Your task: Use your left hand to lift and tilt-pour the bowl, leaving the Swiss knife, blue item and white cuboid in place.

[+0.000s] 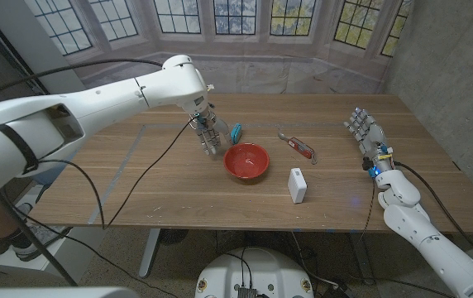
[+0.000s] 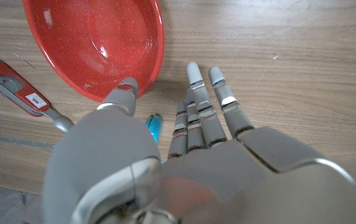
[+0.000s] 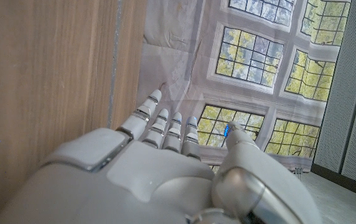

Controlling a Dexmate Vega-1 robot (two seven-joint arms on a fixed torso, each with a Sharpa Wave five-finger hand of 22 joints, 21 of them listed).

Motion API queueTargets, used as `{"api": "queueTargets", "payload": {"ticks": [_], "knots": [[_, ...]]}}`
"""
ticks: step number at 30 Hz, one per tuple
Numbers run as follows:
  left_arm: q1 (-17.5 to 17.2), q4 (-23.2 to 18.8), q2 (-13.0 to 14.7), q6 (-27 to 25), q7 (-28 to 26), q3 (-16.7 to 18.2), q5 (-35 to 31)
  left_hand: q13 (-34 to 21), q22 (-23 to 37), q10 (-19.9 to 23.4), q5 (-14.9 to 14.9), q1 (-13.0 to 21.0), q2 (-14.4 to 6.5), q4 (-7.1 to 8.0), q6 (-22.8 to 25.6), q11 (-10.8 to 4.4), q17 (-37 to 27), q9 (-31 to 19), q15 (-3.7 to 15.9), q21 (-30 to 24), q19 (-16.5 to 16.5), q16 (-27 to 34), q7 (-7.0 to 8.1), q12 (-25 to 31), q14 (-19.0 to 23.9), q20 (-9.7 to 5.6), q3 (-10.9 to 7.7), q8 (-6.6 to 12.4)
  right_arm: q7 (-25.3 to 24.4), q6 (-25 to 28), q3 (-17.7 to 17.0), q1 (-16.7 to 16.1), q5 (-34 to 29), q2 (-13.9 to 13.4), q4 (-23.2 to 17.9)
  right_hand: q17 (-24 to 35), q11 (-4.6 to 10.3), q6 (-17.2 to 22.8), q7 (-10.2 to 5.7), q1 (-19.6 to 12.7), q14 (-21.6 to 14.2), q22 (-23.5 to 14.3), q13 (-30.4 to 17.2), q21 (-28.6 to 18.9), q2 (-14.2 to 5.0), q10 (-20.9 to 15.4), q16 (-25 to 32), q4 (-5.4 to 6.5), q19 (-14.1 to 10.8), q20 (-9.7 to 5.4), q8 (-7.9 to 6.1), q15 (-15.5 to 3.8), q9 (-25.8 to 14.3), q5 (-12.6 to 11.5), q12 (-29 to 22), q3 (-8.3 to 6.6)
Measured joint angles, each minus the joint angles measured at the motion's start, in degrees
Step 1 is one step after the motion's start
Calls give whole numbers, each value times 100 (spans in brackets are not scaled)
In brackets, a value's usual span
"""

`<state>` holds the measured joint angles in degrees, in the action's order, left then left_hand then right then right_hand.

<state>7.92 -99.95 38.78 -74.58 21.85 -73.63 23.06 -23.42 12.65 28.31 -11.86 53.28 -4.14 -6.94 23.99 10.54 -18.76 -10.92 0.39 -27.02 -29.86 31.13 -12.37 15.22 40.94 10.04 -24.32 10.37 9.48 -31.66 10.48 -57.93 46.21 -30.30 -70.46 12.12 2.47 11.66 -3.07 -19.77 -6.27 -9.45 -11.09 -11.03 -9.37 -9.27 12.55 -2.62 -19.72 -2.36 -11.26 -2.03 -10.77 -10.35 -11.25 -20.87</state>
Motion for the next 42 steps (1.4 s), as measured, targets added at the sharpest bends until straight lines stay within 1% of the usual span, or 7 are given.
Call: {"api": "queueTargets", "payload": {"ticks": [7,19,22,25,31,35,42], "knots": [[96,108,-100,43,139,-195,-101,6,0,0,12,0,0,-4,-37,0,-27,0,0,0,0,21,-21,-4,0,0,4,0,17,-114,-28,-33,17,46,21,0,0,0,0,0,0,0,0,0,0,0,0,-16,0,0,0,0,0,0,0,-16],[218,288,-283,63,296,-496,-261,5,27,35,21,0,0,-98,-57,-34,-106,-1,33,-54,-1,132,-1,-4,33,0,13,24,33,-262,-95,-126,70,98,21,-1,0,0,0,-8,-25,0,0,0,-7,0,1,-15,1,0,0,-25,0,0,0,-16],[245,345,-337,72,330,-576,-296,5,30,55,21,0,0,-121,-57,-54,-133,-1,34,-54,-3,161,-1,-4,35,-3,37,24,42,-285,-106,-135,80,111,33,-1,0,31,-31,-30,-25,0,0,0,-30,0,45,-15,1,0,0,-24,0,0,0,-16],[264,397,-394,85,342,-643,-336,-6,30,133,43,26,27,-138,-4,-125,-165,-1,105,-96,-63,246,8,-4,108,-63,54,49,56,-313,-115,-142,98,129,67,-1,0,31,-31,-30,-24,0,0,0,-30,0,45,-15,1,0,0,-24,0,0,0,-16],[271,458,-474,98,348,-712,-400,-36,29,284,43,45,33,-176,182,-196,-235,-16,198,-161,-125,371,9,-4,219,-125,45,116,88,-362,-134,-145,127,166,136,-1,32,32,-32,-30,-24,0,0,0,-30,-32,45,-15,1,0,0,-24,0,0,0,-16],[271,490,-525,100,325,-735,-434,-58,32,462,43,179,-9,-231,380,-292,-266,-16,296,-227,-254,506,42,47,341,-204,53,188,101,-385,-146,-153,142,178,159,-1,32,31,-32,-30,-45,0,0,0,-30,-32,45,-15,1,0,0,-3,0,0,0,-16],[250,516,-585,100,252,-756,-484,-91,56,666,42,306,15,-231,614,-414,-318,-15,418,-330,-367,625,113,92,503,-303,53,238,112,-415,-165,-178,163,189,180,-1,31,31,-31,-30,-45,0,0,0,-30,-32,45,-15,1,0,0,-3,0,0,0,-16]]}}
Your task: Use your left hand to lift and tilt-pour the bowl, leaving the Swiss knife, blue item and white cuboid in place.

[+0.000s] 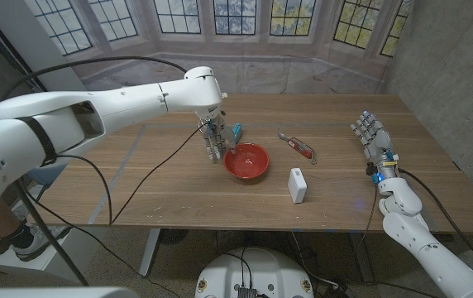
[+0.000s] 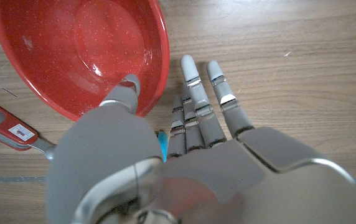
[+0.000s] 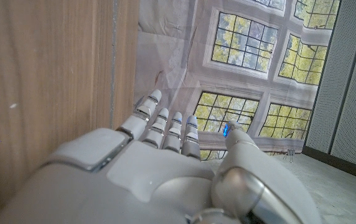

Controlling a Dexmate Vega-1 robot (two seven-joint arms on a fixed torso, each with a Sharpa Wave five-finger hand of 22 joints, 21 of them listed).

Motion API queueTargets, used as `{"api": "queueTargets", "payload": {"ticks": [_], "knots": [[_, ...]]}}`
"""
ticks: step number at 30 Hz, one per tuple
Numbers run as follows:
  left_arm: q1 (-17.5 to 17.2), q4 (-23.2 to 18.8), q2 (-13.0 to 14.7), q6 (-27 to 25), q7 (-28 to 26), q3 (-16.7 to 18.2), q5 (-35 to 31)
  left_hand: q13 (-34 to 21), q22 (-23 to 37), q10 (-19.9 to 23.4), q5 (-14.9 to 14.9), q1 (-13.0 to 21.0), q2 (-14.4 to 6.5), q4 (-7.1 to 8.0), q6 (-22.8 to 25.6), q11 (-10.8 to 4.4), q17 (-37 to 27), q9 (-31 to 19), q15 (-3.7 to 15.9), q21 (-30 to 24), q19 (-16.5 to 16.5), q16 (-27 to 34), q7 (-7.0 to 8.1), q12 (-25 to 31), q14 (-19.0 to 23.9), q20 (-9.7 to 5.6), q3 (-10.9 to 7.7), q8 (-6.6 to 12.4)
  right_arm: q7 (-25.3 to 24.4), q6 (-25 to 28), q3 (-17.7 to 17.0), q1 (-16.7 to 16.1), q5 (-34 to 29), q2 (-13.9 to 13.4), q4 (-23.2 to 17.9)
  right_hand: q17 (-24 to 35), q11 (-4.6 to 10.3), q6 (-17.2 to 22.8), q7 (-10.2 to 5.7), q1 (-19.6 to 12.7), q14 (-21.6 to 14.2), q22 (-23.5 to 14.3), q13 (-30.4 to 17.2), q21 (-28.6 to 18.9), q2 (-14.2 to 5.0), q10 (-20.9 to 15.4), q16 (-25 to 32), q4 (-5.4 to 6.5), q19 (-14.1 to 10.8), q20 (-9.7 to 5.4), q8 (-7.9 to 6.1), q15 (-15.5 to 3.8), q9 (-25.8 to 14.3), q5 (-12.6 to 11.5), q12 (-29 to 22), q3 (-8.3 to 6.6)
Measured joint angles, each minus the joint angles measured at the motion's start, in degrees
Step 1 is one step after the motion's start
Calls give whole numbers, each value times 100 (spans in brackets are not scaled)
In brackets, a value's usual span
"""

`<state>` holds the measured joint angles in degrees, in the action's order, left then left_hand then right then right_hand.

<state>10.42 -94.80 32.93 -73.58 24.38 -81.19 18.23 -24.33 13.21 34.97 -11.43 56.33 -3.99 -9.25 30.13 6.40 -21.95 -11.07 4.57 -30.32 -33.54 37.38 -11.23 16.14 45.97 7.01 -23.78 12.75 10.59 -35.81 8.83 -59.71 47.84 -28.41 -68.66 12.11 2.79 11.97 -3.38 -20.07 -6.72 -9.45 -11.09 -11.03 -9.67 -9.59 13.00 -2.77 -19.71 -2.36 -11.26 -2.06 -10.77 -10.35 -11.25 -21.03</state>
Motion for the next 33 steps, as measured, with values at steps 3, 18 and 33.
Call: {"api": "queueTargets", "payload": {"ticks": [3,18,33], "knots": [[-22,13,-26,0,-43,0,-19,-27,0,82,0,33,-33,0,70,-41,-24,-14,16,-44,-49,57,7,6,35,-3,0,25,12,-11,-9,-5,10,4,12,0,0,0,0,0,0,0,0,0,0,0,0,0,0,0,0,0,0,0,0,0],[-122,133,-153,-19,-172,-31,-60,-80,-1,316,-3,187,-37,-48,350,-193,-146,-42,147,-136,-153,287,81,84,227,-91,0,97,94,-16,-23,-13,66,24,101,0,-1,0,0,0,1,0,0,0,0,1,0,0,0,0,0,0,0,0,0,0],[-220,117,-224,-120,-427,-31,-100,-251,26,972,-26,431,-130,-48,1055,-500,-316,-71,447,-428,-528,628,295,315,648,-365,0,298,161,-17,-25,-7,100,43,167,0,-1,0,0,0,1,0,0,0,0,1,0,-24,0,0,0,1,0,0,0,-24]]}}
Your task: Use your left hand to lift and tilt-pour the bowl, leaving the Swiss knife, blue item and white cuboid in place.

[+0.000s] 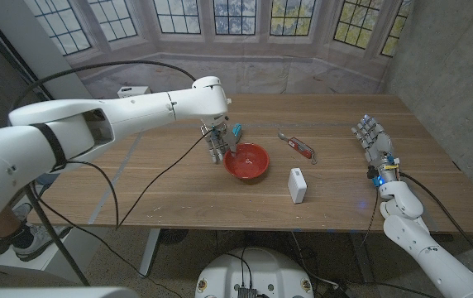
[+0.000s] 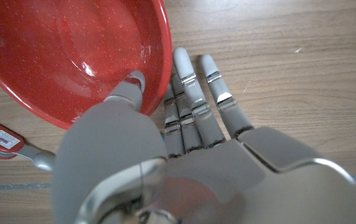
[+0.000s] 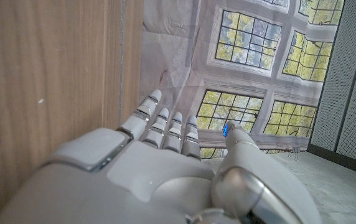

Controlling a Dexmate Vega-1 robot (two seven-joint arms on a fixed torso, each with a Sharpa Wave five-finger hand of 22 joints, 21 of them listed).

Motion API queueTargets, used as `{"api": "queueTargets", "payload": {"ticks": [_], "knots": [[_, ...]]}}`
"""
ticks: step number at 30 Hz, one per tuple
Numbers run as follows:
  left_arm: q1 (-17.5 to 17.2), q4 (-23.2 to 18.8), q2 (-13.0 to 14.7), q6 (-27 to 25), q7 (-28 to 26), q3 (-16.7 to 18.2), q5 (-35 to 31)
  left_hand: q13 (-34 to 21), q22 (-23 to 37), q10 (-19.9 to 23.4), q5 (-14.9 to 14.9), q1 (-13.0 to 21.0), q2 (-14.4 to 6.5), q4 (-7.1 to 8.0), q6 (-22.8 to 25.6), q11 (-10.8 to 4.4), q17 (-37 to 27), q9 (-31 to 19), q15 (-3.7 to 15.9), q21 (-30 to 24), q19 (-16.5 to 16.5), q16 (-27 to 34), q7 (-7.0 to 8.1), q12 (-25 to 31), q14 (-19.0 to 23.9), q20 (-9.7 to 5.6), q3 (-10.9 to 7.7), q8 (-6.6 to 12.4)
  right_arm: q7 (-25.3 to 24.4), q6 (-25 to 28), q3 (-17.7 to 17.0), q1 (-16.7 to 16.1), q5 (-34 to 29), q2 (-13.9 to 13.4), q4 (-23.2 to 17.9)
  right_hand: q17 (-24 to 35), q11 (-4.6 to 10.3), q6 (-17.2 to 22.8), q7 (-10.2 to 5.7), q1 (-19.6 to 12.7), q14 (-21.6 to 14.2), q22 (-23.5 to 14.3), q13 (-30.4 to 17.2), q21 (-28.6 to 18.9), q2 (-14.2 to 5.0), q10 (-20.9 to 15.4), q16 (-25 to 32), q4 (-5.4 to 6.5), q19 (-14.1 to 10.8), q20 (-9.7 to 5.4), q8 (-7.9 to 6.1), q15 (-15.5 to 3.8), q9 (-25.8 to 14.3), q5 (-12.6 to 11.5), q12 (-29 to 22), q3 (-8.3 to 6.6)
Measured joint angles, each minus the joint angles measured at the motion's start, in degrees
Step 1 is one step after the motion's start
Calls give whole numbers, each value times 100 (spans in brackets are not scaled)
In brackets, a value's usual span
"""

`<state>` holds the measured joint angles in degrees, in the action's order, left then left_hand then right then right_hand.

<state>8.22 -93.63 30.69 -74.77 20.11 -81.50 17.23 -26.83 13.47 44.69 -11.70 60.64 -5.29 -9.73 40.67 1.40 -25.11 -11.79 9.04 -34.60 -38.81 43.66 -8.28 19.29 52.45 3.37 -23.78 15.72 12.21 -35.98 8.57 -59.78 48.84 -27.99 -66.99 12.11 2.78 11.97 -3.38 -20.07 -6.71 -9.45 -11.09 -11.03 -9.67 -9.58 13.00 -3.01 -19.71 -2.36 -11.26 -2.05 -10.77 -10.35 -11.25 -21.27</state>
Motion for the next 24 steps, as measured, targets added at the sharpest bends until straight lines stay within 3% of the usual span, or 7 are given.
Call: {"api": "queueTargets", "payload": {"ticks": [8,11,15,24], "knots": [[37,-149,-5,-140,-138,-51,-5,-78,27,222,0,77,19,0,184,-99,-82,-9,119,-115,-112,162,82,65,182,-71,0,46,49,0,0,26,17,23,46,0,0,0,0,0,-19,0,0,0,0,0,0,0,0,0,0,-19,0,0,0,0],[77,-228,7,-215,-192,-67,-6,-118,26,285,0,84,22,4,245,-100,-142,-36,117,-192,-206,234,105,106,244,-164,3,55,70,0,7,44,22,34,71,0,0,0,0,0,-19,0,0,0,0,0,0,0,0,0,0,-19,0,0,0,0],[140,-378,43,-304,-282,-76,2,-191,53,419,0,129,-22,27,420,-213,-233,-76,192,-291,-286,357,194,151,359,-244,26,131,106,0,16,76,29,48,108,30,0,0,0,0,-19,0,0,0,0,0,0,0,-28,-27,0,-19,0,0,0,0],[195,-544,79,-438,-498,-71,115,-374,90,735,-44,269,-73,26,804,-305,-347,-190,284,-489,-419,516,321,334,634,-378,26,301,179,-3,33,138,46,68,186,29,0,0,0,0,-19,0,0,0,0,0,0,0,-31,-30,0,-19,0,0,0,0]]}}
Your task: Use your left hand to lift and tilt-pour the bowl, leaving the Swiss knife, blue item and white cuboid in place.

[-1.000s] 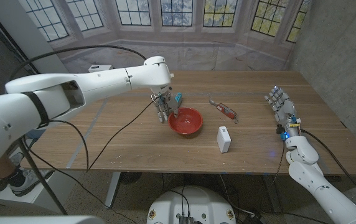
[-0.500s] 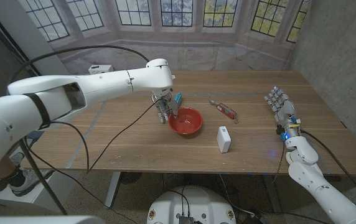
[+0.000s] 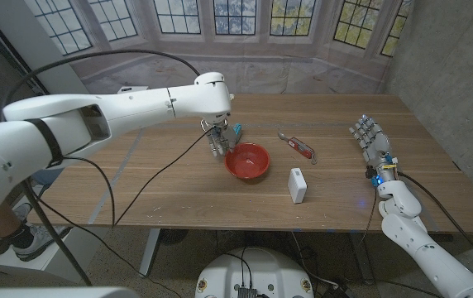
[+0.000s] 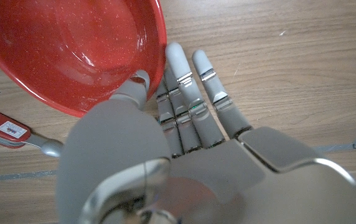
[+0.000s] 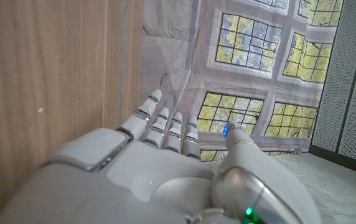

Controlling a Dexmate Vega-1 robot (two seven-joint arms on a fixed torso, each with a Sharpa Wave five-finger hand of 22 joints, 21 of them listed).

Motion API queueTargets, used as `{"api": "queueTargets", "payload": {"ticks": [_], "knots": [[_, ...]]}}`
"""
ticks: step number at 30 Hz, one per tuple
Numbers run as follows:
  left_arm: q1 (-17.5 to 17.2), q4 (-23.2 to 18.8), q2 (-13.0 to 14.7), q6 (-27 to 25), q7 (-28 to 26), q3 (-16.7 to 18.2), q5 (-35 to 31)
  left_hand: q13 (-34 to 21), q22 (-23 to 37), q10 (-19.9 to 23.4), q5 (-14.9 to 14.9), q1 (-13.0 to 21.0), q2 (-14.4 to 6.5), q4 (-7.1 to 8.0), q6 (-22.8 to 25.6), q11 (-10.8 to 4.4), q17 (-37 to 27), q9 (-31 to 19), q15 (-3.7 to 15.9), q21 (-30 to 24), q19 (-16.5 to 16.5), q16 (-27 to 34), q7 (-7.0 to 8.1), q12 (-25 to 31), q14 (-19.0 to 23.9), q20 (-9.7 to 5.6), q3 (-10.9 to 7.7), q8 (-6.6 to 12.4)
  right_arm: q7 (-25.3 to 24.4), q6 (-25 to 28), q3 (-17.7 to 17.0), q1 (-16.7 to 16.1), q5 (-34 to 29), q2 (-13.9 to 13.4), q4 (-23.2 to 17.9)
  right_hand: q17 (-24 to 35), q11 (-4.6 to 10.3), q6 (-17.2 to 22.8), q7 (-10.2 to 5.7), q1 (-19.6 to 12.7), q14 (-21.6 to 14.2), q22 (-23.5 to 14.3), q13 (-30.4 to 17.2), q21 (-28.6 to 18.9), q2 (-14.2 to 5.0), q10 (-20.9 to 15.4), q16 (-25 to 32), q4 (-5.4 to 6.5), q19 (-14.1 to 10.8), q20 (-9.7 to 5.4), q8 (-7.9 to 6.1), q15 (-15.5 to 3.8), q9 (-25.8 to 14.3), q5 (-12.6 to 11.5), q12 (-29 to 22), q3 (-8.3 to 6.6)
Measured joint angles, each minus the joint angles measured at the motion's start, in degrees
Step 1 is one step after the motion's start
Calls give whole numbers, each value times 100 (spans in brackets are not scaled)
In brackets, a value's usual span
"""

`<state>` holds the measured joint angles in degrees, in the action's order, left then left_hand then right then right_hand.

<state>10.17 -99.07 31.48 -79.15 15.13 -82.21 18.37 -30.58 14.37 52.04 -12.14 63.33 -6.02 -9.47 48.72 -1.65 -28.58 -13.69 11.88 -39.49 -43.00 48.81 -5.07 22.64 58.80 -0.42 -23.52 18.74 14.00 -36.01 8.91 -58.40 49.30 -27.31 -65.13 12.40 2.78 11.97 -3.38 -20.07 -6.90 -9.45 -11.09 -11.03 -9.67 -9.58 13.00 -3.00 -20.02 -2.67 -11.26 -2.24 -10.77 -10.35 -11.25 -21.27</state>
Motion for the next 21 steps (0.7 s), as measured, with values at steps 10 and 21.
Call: {"api": "queueTargets", "payload": {"ticks": [10,21], "knots": [[46,20,-10,-36,-127,-51,133,-152,40,34,0,15,-15,17,28,-22,-52,-59,-2,-101,1,0,-16,-2,18,1,16,-55,27,0,6,24,13,14,62,0,0,0,0,0,0,0,0,0,0,0,0,0,-22,21,0,0,0,0,0,0],[230,226,-72,86,94,-276,237,-249,43,-336,0,-245,166,128,-250,185,-89,-40,-75,-205,161,-94,-102,-215,-59,55,128,-269,60,10,12,63,30,46,159,-1,0,0,0,0,0,0,0,0,0,0,0,-16,-21,21,0,0,0,0,0,16]]}}
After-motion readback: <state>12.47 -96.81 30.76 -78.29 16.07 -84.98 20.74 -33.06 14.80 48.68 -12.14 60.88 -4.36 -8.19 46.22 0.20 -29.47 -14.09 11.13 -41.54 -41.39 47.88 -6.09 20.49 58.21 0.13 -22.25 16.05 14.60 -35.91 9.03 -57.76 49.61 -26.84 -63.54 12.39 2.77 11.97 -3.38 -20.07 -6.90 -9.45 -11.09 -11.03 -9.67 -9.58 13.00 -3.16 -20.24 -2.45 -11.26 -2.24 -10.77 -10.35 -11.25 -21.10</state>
